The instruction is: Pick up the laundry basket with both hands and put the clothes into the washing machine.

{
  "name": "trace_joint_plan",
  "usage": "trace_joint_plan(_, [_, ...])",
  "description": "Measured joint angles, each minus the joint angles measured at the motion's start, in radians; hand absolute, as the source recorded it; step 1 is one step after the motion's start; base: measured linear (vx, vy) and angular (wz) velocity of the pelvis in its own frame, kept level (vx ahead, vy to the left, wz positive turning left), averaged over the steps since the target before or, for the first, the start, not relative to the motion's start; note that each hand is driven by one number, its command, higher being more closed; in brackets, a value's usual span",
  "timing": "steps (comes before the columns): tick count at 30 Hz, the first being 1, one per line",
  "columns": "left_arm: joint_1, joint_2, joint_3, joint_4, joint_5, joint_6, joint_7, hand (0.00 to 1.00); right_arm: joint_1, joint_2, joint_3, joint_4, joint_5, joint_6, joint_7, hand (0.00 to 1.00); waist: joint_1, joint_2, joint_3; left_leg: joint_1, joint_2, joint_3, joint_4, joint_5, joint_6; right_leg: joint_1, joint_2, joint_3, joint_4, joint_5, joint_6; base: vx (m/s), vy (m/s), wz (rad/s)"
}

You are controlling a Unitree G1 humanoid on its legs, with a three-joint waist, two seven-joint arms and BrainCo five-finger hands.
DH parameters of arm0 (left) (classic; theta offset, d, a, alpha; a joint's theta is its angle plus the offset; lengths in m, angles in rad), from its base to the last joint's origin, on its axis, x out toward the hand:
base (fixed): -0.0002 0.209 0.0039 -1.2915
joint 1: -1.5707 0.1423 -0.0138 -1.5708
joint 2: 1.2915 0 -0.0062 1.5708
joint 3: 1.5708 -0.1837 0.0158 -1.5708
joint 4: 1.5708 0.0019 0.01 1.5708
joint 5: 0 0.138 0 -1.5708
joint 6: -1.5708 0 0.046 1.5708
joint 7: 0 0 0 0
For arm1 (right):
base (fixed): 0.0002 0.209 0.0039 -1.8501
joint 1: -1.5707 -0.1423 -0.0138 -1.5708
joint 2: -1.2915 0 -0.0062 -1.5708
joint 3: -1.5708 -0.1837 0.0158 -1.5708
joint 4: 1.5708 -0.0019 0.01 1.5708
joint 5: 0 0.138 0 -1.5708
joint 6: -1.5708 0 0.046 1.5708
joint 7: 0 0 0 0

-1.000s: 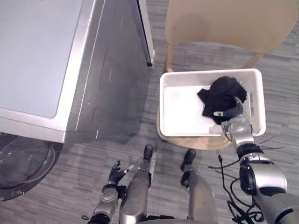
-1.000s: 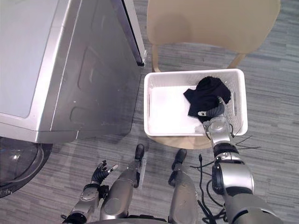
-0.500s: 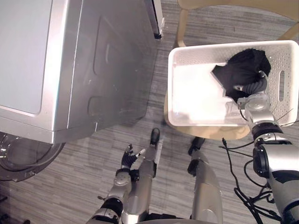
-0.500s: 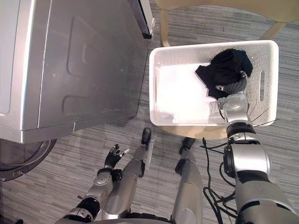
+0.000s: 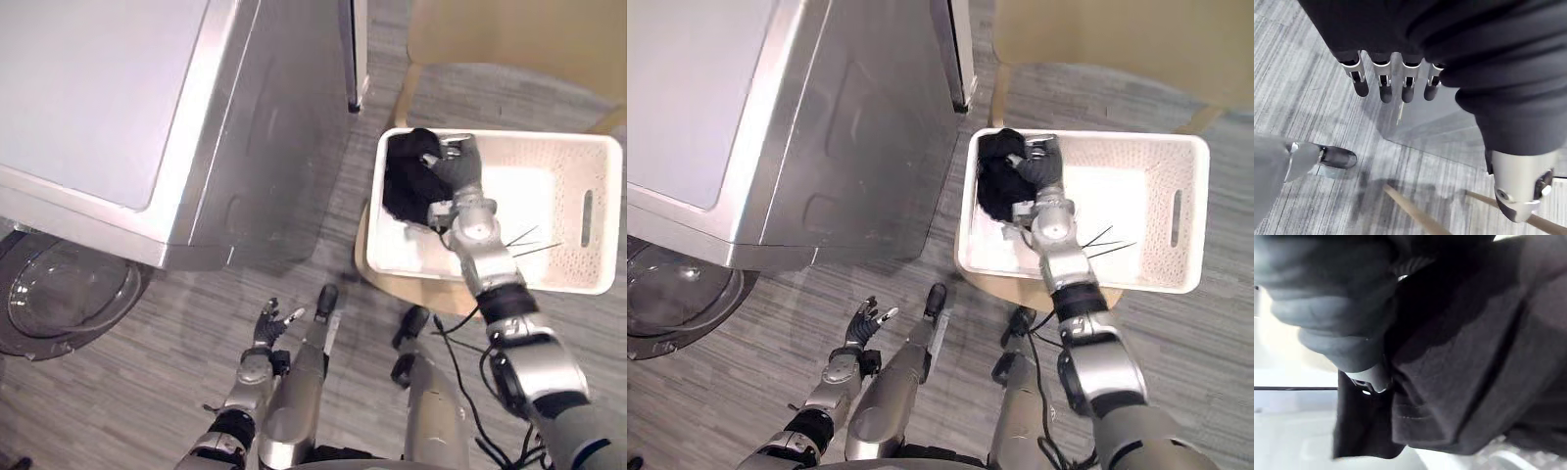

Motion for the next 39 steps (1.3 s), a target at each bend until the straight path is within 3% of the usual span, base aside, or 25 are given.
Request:
trace_joint_plan(5, [0.047,0.009,0.006,0.001,0.02,0.012,-0.001,0.0,0.248,0.12,0.018,-0.214,-0.005,-0.033,0.02,1.0,-0.021,-0.056,-0.062,0.056,0.008,0.001,-0.014,-0.001,0.0,0.067,0.01,-0.005,-0.036,0.002,0.005,0.07,-0.031,0.02])
trace_joint_plan(7, [0.098,0.011,0.005,0.002,0.043,0.017,-0.002,0.0,0.352,0.162,0.06,-0.29,0.03,-0.052,0.051,1.0,-0.03,-0.083,-0.117,0.118,0.01,0.022,-0.027,-0.01,0.001,0.122,0.015,0.009,-0.052,-0.005,0.015,0.11,-0.011,-0.13])
trace_joint_plan(14, [0.195,0.031,-0.015,0.005,0.046,0.017,-0.003,0.0,0.492,0.213,0.113,-0.451,0.243,-0.111,0.151,1.0,-0.049,-0.12,-0.236,0.23,0.02,0.078,-0.023,-0.057,0.011,0.214,0.031,0.062,-0.078,-0.01,0.022,0.04,0.009,-0.2])
trace_joint_plan(19, [0.256,0.044,-0.018,0.007,0.046,0.016,-0.004,0.0,0.525,0.222,0.17,-0.539,0.359,-0.13,0.213,1.0,-0.048,-0.136,-0.259,0.256,0.024,0.18,-0.01,-0.085,0.013,0.198,0.049,0.173,-0.112,0.028,0.029,-0.03,0.023,-0.67])
trace_joint_plan(22, [0.237,0.055,-0.028,0.006,0.046,0.015,-0.006,0.0,0.502,0.234,0.195,-0.542,0.392,-0.146,0.225,1.0,-0.051,-0.139,-0.26,0.199,0.014,0.22,0.072,-0.11,0.024,0.138,0.044,0.224,-0.07,0.048,0.026,-0.08,0.033,-0.45])
trace_joint_plan(23, [0.222,0.057,-0.027,0.003,0.046,0.014,-0.006,0.0,0.502,0.24,0.188,-0.542,0.399,-0.148,0.225,1.0,-0.052,-0.138,-0.26,0.166,0.018,0.218,0.118,-0.119,0.035,0.131,0.044,0.241,-0.065,0.057,0.041,-0.1,-0.005,0.11])
trace_joint_plan(24, [0.203,0.058,-0.025,-0.002,0.046,0.003,-0.005,0.0,0.497,0.238,0.18,-0.55,0.418,-0.151,0.222,1.0,-0.053,-0.129,-0.258,0.139,0.034,0.206,0.142,-0.123,0.041,0.105,0.051,0.299,0.052,-0.032,0.066,-0.1,-0.028,0.44])
trace_joint_plan(26, [0.185,0.061,-0.029,-0.022,0.045,-0.005,-0.003,0.0,0.499,0.239,0.173,-0.573,0.425,-0.164,0.212,1.0,-0.053,-0.133,-0.26,0.127,0.03,0.142,0.158,-0.115,0.034,0.082,0.045,0.332,0.335,-0.194,0.06,-0.04,-0.075,0.98])
trace_joint_plan(27, [0.186,0.062,-0.028,-0.045,0.045,-0.008,-0.001,0.0,0.493,0.241,0.174,-0.584,0.424,-0.169,0.209,1.0,-0.049,-0.138,-0.262,0.11,0.019,0.094,0.179,-0.11,0.026,0.116,0.043,0.349,0.43,-0.255,0.093,-0.06,-0.286,1.48])
trace_joint_plan(28, [0.2,0.062,-0.025,-0.089,0.045,-0.009,0.002,0.0,0.464,0.24,0.182,-0.585,0.424,-0.171,0.208,1.0,-0.039,-0.146,-0.266,0.079,-0.003,0.043,0.205,-0.101,0.013,0.177,0.044,0.375,0.44,-0.327,0.094,-0.11,-0.331,1.31])
trace_joint_plan(30, [0.219,0.05,-0.028,-0.164,0.044,-0.01,0.003,0.0,0.408,0.236,0.185,-0.582,0.424,-0.171,0.201,1.0,-0.007,-0.144,-0.265,0.036,-0.019,0.001,0.215,-0.072,-0.007,0.207,0.057,0.369,0.356,-0.388,0.063,-0.23,-0.301,0.93])
trace_joint_plan(31, [0.245,0.03,-0.038,-0.235,0.044,-0.018,0.006,0.0,0.36,0.233,0.179,-0.58,0.424,-0.173,0.188,1.0,0.015,-0.126,-0.264,0.001,-0.011,-0.026,0.196,-0.03,-0.018,0.215,0.082,0.328,0.278,-0.411,0.021,-0.26,-0.214,0.68])
trace_joint_plan(33, [0.275,0.007,-0.076,-0.3,0.033,-0.022,0.004,0.0,0.316,0.214,0.168,-0.576,0.425,-0.195,0.174,1.0,0.011,-0.071,-0.242,-0.029,0.025,-0.082,0.159,0.037,-0.048,0.21,0.131,0.263,0.268,-0.392,-0.014,-0.25,-0.166,0.77])
trace_joint_plan(34, [0.285,0.001,-0.088,-0.325,0.03,-0.022,0.001,0.0,0.307,0.209,0.16,-0.569,0.425,-0.203,0.167,1.0,0.009,-0.06,-0.236,-0.029,0.041,-0.089,0.127,0.078,-0.055,0.207,0.143,0.238,0.272,-0.386,-0.025,-0.32,-0.153,1.18])
trace_joint_plan(35, [0.3,-0.009,-0.119,-0.373,0.015,-0.022,-0.003,0.0,0.301,0.201,0.141,-0.561,0.425,-0.207,0.149,1.0,0.006,-0.056,-0.234,-0.016,0.049,-0.073,-0.005,0.24,-0.052,0.192,0.137,0.173,0.259,-0.367,-0.068,-0.34,-0.092,1.32])
trace_joint_plan(36, [0.304,-0.013,-0.144,-0.403,0.011,-0.022,-0.004,0.0,0.302,0.204,0.114,-0.561,0.425,-0.208,0.136,1.0,0.003,-0.07,-0.226,-0.036,0.024,0.005,0.051,0.202,-0.028,0.183,0.108,0.113,0.255,-0.357,-0.091,-0.32,-0.078,1.35])
trace_joint_plan(37, [0.306,-0.011,-0.155,-0.42,0.011,-0.022,-0.005,0.0,0.302,0.208,0.104,-0.561,0.426,-0.209,0.133,1.0,-0.001,-0.085,-0.225,-0.052,-0.003,0.053,0.113,0.146,0.018,0.174,0.083,0.095,0.256,-0.351,-0.091,-0.28,-0.082,1.54])
trace_joint_plan(38, [0.313,-0.006,-0.17,-0.488,0.016,-0.022,-0.013,0.0,0.306,0.208,0.105,-0.57,0.426,-0.214,0.12,1.0,-0.012,-0.101,-0.217,-0.062,-0.053,0.153,0.296,-0.001,0.086,0.163,0.018,0.043,0.253,-0.324,-0.082,-0.19,-0.057,1.21])
trace_joint_plan(39, [0.318,-0.002,-0.173,-0.519,0.019,-0.023,-0.018,0.0,0.306,0.209,0.111,-0.57,0.425,-0.214,0.118,1.0,-0.013,-0.099,-0.218,-0.054,-0.052,0.174,0.337,-0.043,0.081,0.162,0.003,0.029,0.253,-0.318,-0.08,-0.18,-0.016,1.16])
